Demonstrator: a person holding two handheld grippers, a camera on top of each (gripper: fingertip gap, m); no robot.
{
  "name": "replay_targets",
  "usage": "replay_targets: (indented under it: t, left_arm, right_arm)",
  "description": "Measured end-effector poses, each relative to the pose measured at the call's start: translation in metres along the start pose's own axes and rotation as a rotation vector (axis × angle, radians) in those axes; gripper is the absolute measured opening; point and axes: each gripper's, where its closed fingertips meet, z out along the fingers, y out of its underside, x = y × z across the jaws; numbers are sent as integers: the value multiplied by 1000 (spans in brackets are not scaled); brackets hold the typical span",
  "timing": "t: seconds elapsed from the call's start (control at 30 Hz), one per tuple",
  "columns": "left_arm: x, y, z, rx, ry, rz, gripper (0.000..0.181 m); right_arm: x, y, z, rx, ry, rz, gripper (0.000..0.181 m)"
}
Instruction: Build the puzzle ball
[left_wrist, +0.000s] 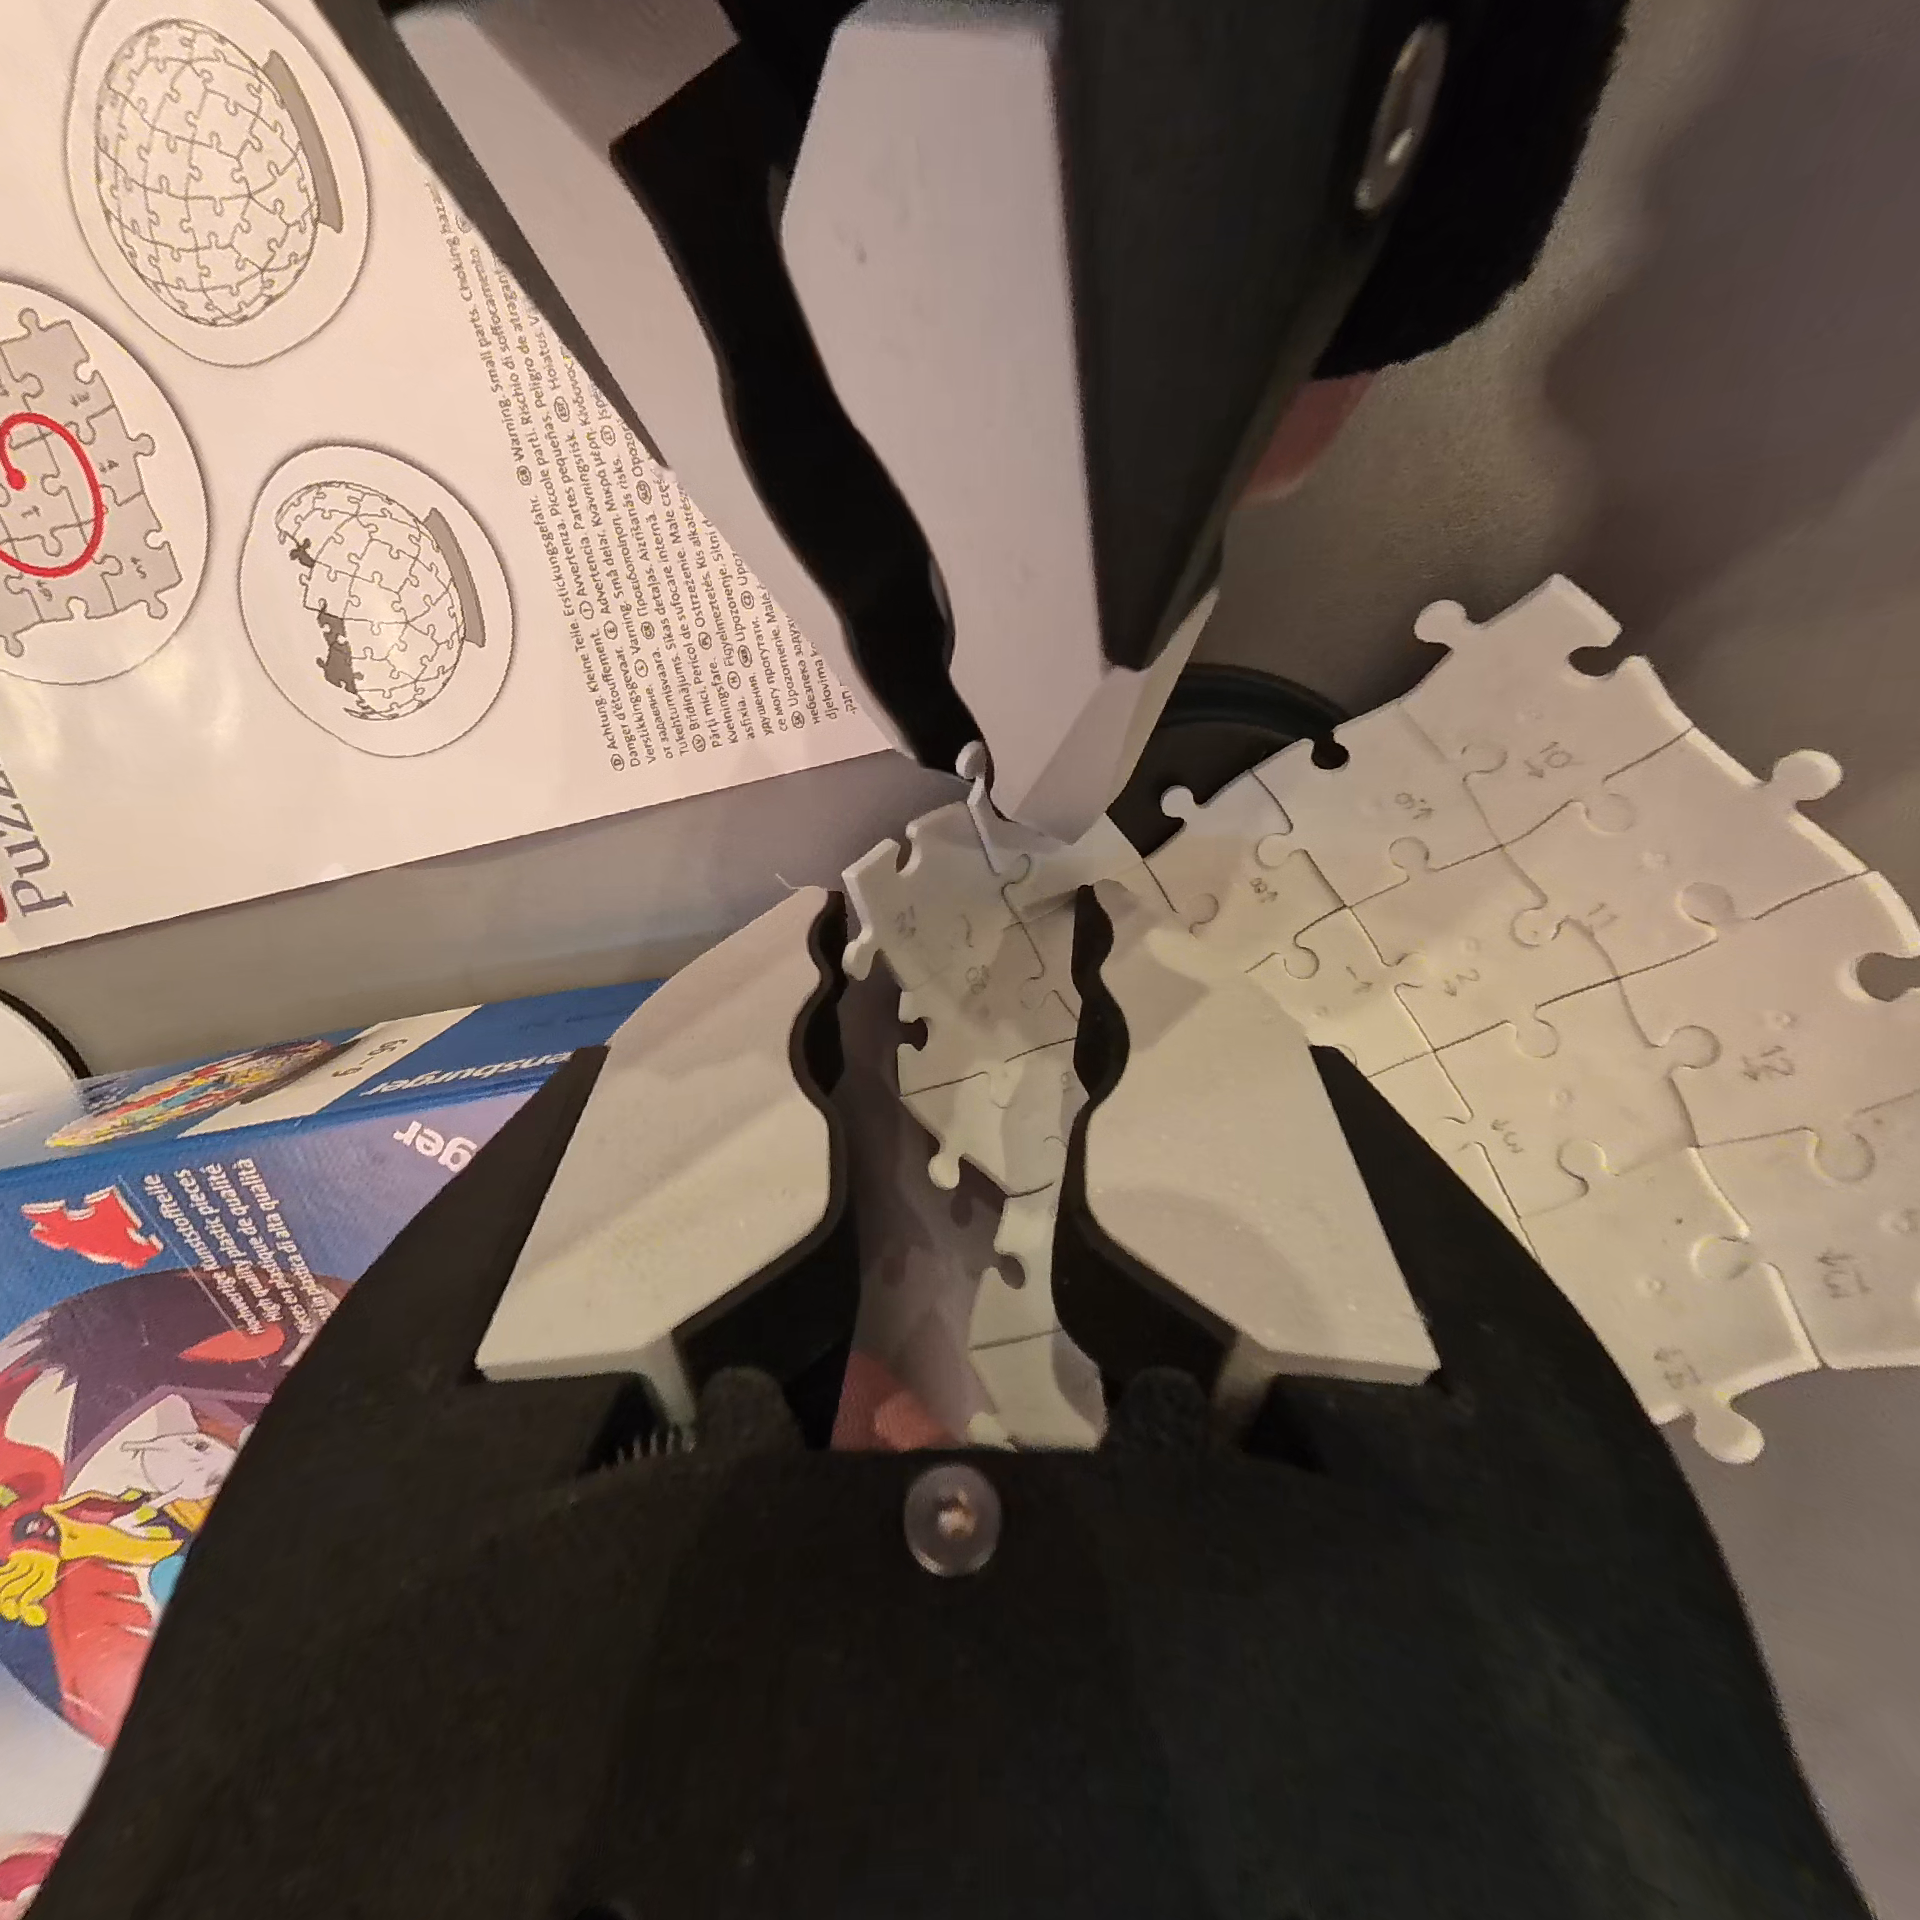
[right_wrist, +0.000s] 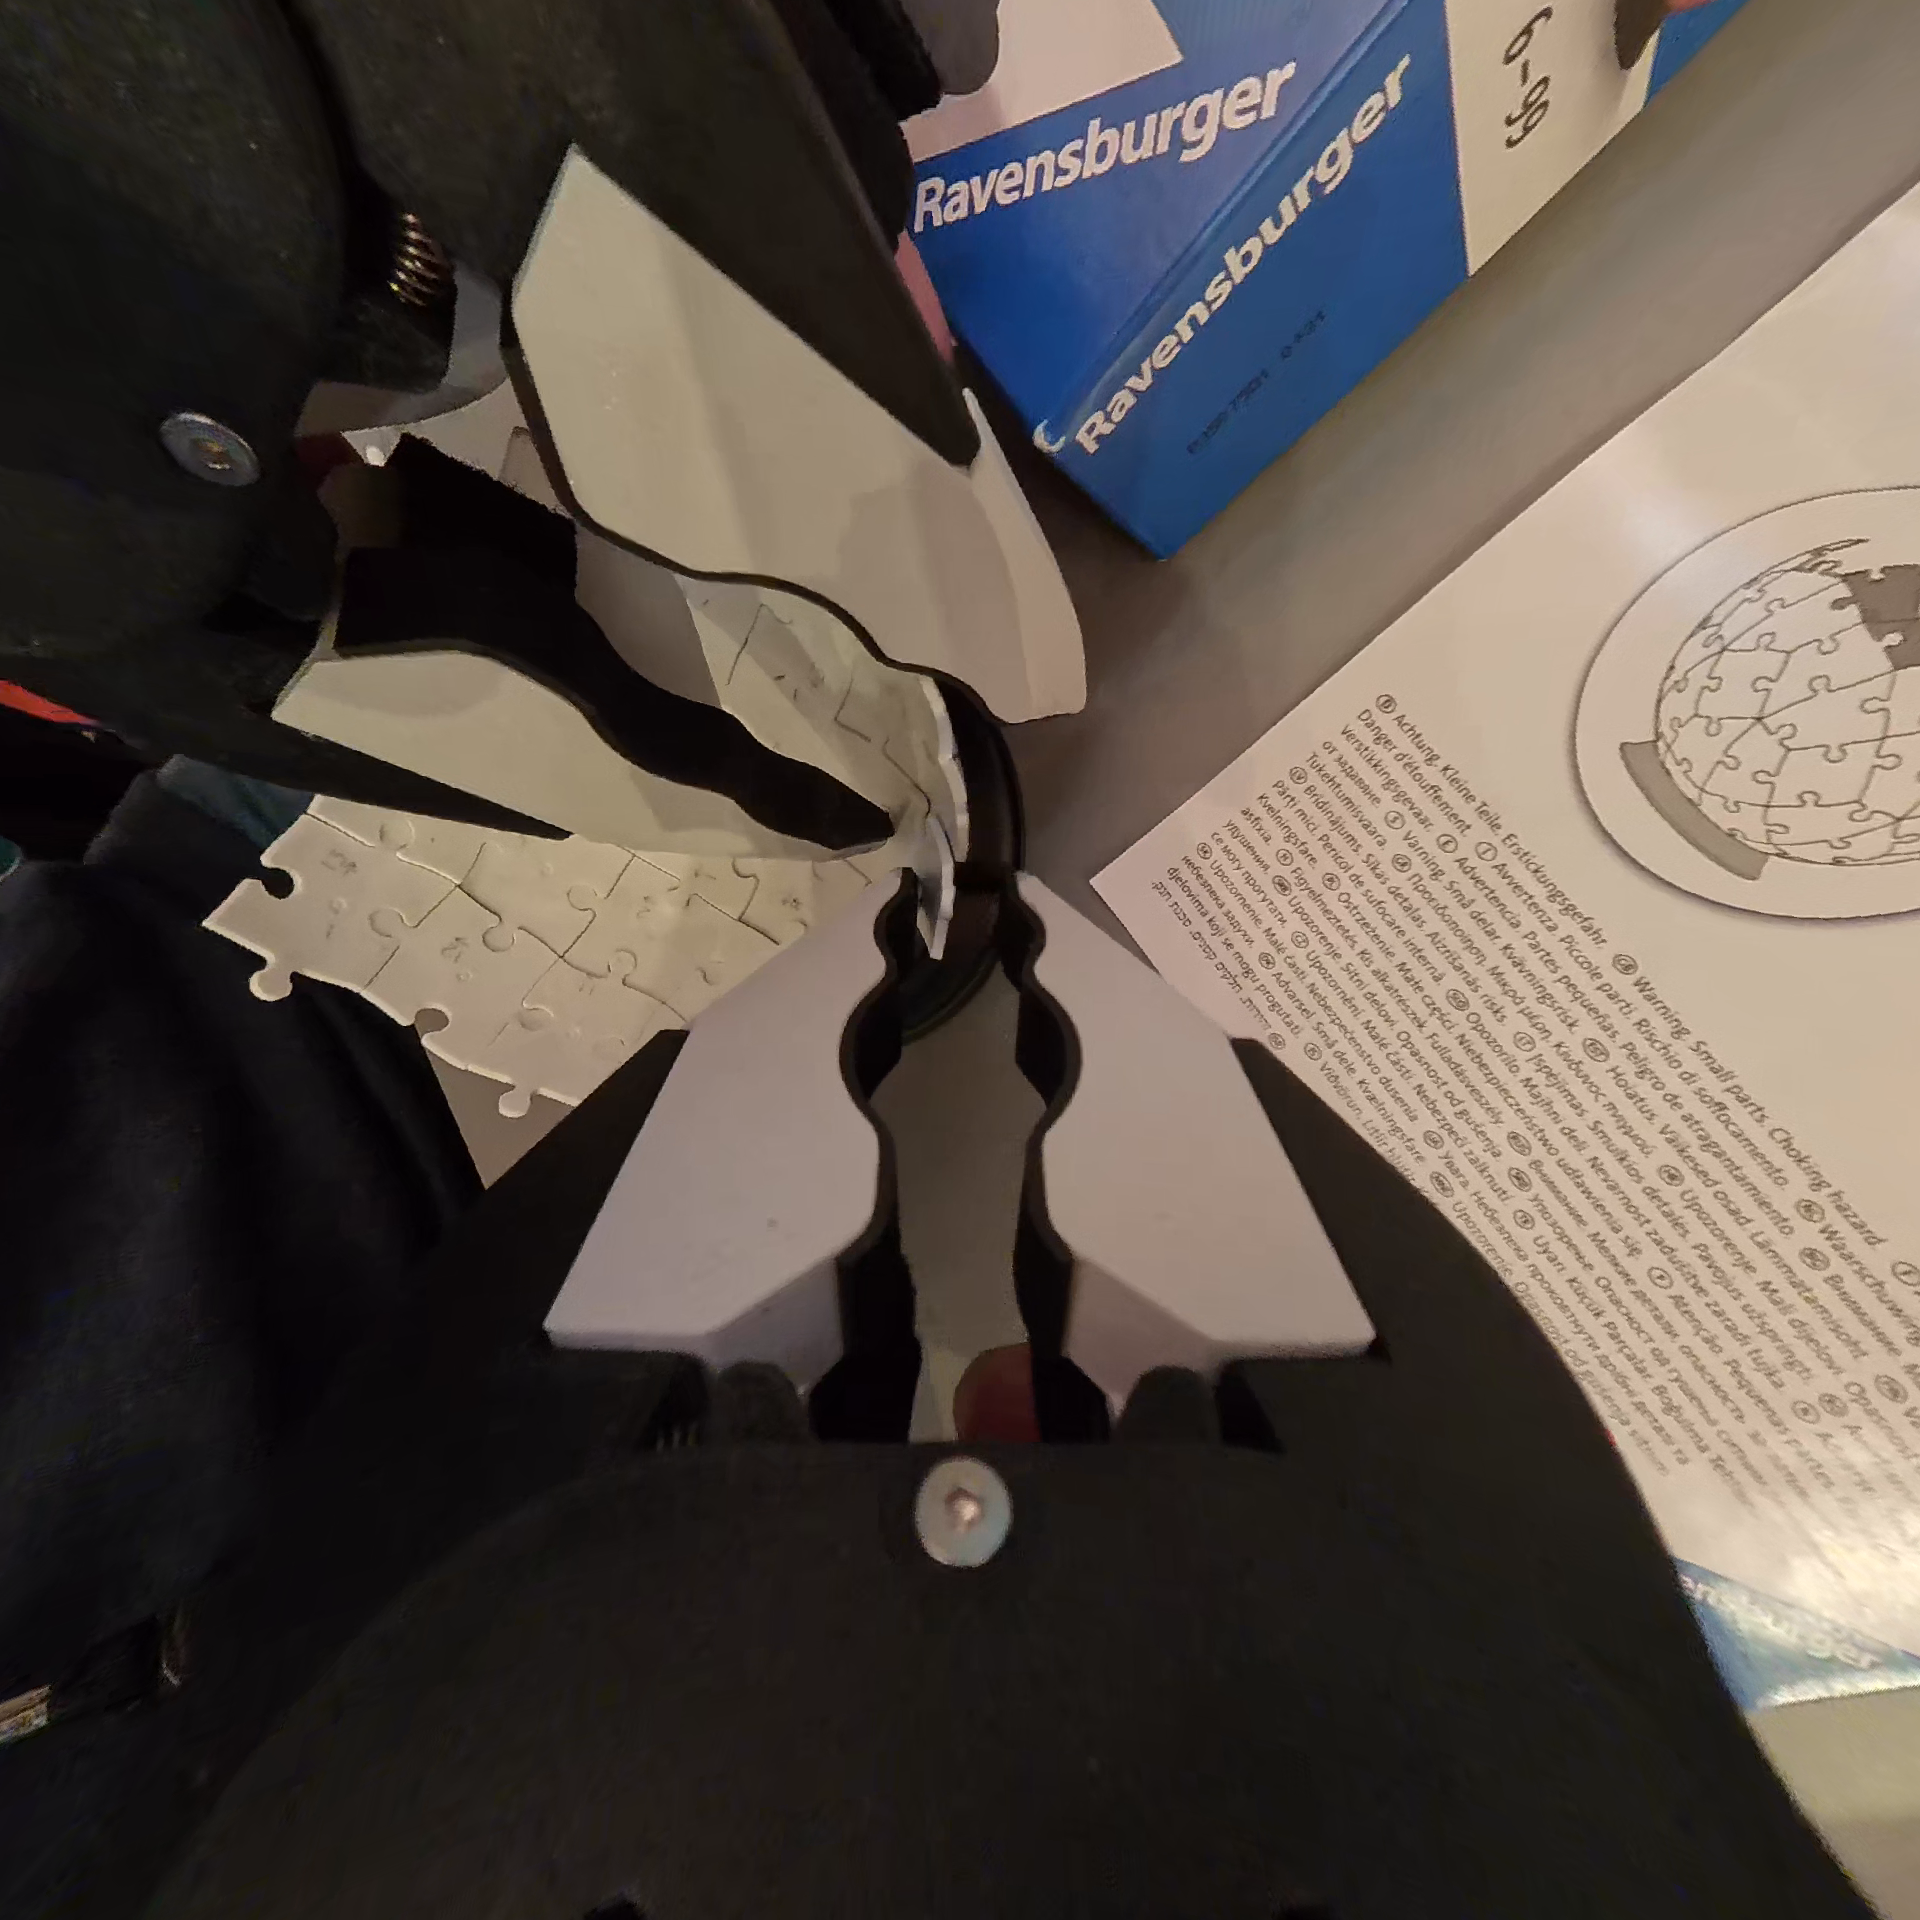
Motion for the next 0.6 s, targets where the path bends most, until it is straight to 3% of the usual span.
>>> replay_targets:
  t: [0.33, 0.6]
  left_arm:
    - [-1, -1, 0, 6, -1, 0, 39]
    - [-2, -1, 0, 5, -13, 6, 39]
  right_arm:
    - [4, -5, 0, 75, 20, 9, 23]
    - [5, -6, 1, 100, 33, 30, 18]
